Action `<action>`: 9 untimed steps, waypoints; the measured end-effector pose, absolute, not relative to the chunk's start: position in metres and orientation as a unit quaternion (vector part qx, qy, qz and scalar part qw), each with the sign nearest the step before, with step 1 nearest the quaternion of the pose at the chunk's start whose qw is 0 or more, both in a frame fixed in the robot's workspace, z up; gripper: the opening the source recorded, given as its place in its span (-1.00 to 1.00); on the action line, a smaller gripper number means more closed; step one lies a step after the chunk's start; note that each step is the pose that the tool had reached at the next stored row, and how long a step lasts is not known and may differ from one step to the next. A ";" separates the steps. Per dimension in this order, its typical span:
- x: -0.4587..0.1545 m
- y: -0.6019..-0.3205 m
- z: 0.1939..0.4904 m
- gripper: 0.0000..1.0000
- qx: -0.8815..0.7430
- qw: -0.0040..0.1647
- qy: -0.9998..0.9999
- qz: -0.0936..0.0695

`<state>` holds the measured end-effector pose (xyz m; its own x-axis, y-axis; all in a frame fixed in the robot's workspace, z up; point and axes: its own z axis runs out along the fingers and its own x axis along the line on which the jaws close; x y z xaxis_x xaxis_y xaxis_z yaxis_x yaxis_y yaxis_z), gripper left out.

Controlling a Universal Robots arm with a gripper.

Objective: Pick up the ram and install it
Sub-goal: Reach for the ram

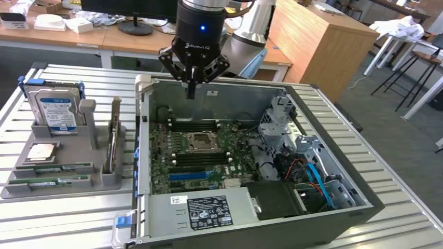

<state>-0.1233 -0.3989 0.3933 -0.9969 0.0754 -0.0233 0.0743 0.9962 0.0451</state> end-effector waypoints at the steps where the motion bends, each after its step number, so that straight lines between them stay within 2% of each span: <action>1: -0.125 -0.399 0.393 -0.80 0.037 0.012 0.999 0.022; 9: -0.141 -0.399 0.393 -0.80 0.037 0.012 0.999 0.022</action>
<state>-0.1410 -0.3988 0.3929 -0.9969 0.0753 -0.0232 0.0742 0.9962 0.0450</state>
